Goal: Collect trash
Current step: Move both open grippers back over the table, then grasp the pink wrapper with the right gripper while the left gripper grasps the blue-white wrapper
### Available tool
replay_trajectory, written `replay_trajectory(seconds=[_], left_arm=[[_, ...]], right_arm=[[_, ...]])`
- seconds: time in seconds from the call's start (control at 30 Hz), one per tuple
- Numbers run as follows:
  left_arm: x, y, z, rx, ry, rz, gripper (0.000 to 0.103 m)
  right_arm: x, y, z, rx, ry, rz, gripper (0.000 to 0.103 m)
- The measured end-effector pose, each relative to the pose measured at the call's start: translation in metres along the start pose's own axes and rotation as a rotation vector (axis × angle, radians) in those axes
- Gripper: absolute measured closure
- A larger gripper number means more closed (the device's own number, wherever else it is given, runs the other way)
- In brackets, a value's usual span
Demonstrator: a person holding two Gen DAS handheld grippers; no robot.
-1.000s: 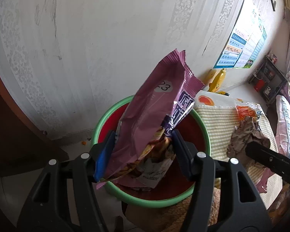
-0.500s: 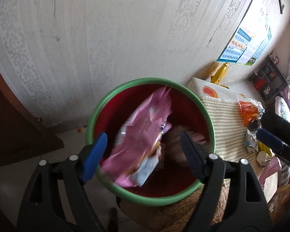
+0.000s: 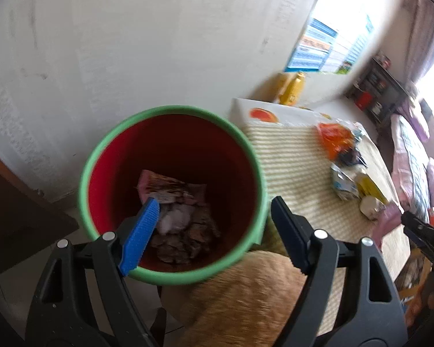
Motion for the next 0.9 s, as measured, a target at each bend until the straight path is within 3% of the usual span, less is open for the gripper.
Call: replay_trajectory(seconds=[0.17, 0.43, 0.5, 0.53, 0.73, 0.9], left_arm=[[0.031, 0.003, 0.008, -0.008, -0.073, 0.019, 0.026], [0.073, 0.006, 0.021, -0.033, -0.159, 0.038, 0.026], [0.080, 0.005, 0.023, -0.046, -0.168, 0.044, 0.026], [0.084, 0.003, 0.024, -0.050, -0.177, 0.042, 0.026], [0.111, -0.011, 0.026, -0.062, -0.221, 0.036, 0.026], [0.143, -0.035, 0.017, -0.078, -0.227, 0.049, 0.026]], right_arm=[[0.062, -0.008, 0.003, -0.017, -0.124, 0.084, 0.028], [0.071, -0.048, 0.002, -0.054, -0.062, 0.118, 0.029], [0.072, -0.057, 0.001, -0.073, -0.043, 0.108, 0.047], [0.073, -0.060, 0.002, -0.096, -0.044, 0.092, 0.066], [0.076, -0.024, 0.015, -0.063, -0.082, -0.023, 0.072], [0.073, 0.005, 0.049, -0.053, -0.086, -0.073, 0.072]])
Point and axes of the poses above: each gripper's, at about its wrist camera, not at the fingertips, and y roughly against the way its jaws point, x to its right, z to its underside, the point moved 2 cm from there along -y, roughly the way its jaws point, and after that the axes turned 5 degrees about -z, right-handed, at the moved point
